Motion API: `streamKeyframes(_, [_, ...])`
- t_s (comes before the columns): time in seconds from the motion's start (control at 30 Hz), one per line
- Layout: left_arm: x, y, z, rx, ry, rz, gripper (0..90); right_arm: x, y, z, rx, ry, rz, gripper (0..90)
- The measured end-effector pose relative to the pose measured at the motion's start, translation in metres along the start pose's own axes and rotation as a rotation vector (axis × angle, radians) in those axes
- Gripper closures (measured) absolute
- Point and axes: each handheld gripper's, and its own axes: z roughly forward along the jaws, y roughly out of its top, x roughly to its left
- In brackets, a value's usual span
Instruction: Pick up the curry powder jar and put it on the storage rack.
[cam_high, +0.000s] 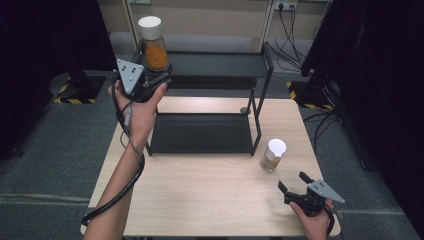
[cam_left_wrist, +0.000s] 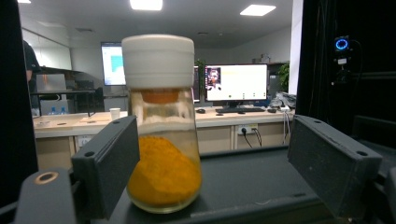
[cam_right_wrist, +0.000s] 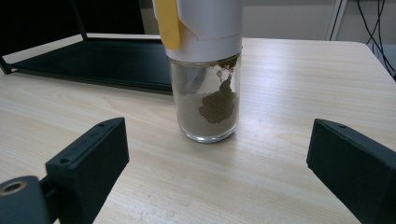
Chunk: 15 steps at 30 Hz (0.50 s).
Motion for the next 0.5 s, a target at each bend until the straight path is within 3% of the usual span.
streamKeyframes(0.5, [-0.005,-0.029,-0.020,0.019,-0.039,-0.014,15.9,0.000,-0.001,0.000,-0.003,-0.001,-0.002,6.0])
